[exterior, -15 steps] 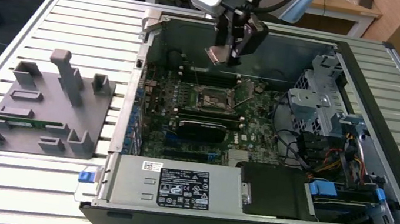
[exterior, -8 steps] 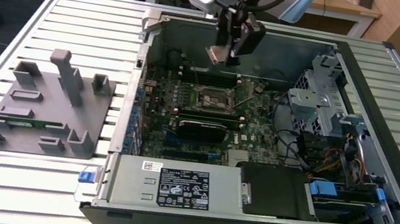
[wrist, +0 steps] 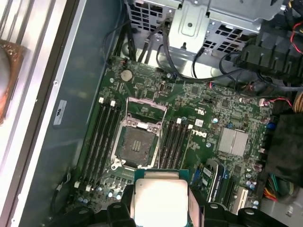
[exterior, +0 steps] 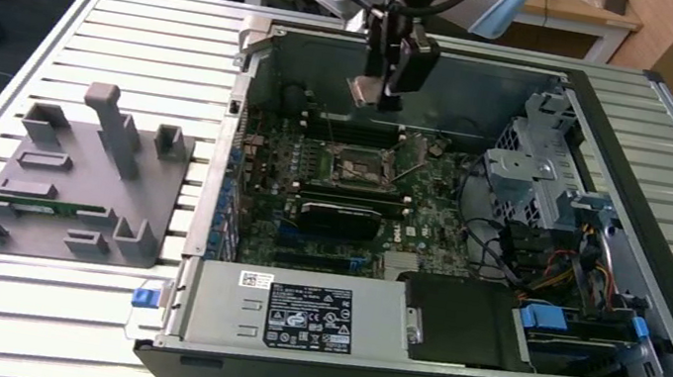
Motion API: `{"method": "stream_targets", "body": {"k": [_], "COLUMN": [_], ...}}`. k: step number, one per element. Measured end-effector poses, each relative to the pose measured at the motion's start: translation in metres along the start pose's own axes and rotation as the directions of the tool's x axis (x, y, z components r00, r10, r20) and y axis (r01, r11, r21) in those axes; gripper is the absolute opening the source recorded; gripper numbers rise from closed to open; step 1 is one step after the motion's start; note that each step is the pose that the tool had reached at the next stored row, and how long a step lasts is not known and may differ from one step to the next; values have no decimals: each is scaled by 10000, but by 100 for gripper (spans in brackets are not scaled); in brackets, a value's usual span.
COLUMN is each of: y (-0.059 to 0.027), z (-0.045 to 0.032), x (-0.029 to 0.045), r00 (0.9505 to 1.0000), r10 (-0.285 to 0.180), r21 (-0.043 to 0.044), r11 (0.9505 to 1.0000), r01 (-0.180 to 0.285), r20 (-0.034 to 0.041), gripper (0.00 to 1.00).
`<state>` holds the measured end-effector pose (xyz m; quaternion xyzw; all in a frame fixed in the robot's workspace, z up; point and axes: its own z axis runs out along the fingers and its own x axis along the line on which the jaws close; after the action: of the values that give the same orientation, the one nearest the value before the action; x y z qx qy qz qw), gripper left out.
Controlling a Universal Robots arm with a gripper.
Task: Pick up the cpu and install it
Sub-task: 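Place the cpu into insertion slot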
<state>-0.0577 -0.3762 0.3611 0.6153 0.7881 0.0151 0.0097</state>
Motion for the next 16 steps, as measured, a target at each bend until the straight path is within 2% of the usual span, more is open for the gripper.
{"method": "stream_targets", "body": {"k": [6, 11, 16], "y": [9, 12, 35], "z": [9, 22, 70], "x": [32, 50, 144], "r00": [9990, 9951, 9941], "r10": [455, 990, 1079], "r21": [1, -1, -2], "r11": [9990, 9951, 9942], "r01": [-455, -990, -1079], "r20": [30, 50, 53], "gripper": [53, 53, 53]}}
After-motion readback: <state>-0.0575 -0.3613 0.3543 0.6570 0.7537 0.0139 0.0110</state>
